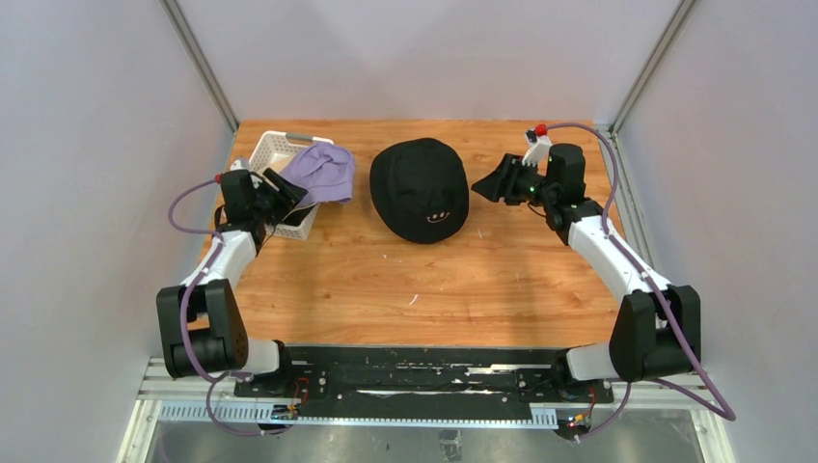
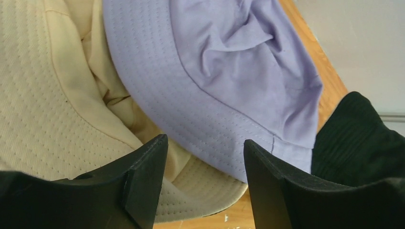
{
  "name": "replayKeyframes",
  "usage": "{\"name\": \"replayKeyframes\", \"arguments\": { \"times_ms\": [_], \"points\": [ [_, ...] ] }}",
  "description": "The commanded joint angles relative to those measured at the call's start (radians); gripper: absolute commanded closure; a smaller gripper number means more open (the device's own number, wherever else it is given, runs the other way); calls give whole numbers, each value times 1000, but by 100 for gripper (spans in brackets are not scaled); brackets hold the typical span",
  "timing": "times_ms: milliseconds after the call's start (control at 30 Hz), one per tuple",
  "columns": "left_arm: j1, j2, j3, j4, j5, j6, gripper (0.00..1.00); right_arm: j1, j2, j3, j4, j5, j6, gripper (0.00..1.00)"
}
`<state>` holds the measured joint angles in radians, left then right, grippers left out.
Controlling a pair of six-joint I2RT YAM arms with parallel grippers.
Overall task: Stack the hats
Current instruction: Pick up the hat from the bin.
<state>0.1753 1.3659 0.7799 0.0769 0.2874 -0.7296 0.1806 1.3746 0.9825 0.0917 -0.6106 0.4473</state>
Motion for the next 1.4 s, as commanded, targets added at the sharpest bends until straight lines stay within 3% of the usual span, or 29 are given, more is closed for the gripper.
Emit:
{"name": "replayKeyframes", "arguments": {
  "times_ms": [0, 300, 467, 733, 900, 1267, 1367],
  "points": [
    [-1, -2, -12, -65, -44, 48, 36, 20, 11, 11, 1, 10, -17, 49],
    [0, 34, -38, 7, -57, 25, 36, 20, 8, 5, 1, 11, -18, 49],
    [-2, -125, -41, 7, -143, 109, 36, 20, 12, 4, 6, 9, -16, 49],
    [-23, -316, 45, -196, -245, 263, 36, 20, 11, 4, 16, 3, -7, 49],
    [-94, -311, 71, -305, -297, 360, 36, 22, -1, 4, 13, 0, -6, 49],
    [-167, -298, 54, -184, -146, 298, 36, 21, -6, 2, 13, 2, -6, 49],
    [-243, -297, 83, -205, -246, 363, 36, 20, -8, 2, 12, 3, -7, 49]
  ]
}}
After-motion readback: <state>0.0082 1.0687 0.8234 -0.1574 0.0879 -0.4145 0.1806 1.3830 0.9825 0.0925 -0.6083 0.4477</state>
